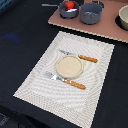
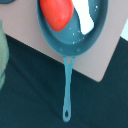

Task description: Place the pan onto the stove and place the fish and sausage into the pan.

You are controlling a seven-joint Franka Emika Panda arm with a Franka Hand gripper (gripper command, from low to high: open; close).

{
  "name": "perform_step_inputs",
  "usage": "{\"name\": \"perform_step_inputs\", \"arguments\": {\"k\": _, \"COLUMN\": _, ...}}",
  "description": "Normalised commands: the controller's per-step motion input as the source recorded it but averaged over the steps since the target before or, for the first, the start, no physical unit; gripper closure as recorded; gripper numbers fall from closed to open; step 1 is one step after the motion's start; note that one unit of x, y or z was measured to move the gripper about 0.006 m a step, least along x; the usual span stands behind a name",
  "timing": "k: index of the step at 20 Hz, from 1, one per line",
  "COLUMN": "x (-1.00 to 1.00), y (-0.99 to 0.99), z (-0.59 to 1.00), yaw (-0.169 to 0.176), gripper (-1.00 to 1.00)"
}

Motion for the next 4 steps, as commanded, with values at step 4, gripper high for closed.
{"name": "perform_step_inputs", "arguments": {"k": 4, "x": 0.00, "y": 0.00, "z": 0.00, "yaw": 0.000, "gripper": -1.00}}
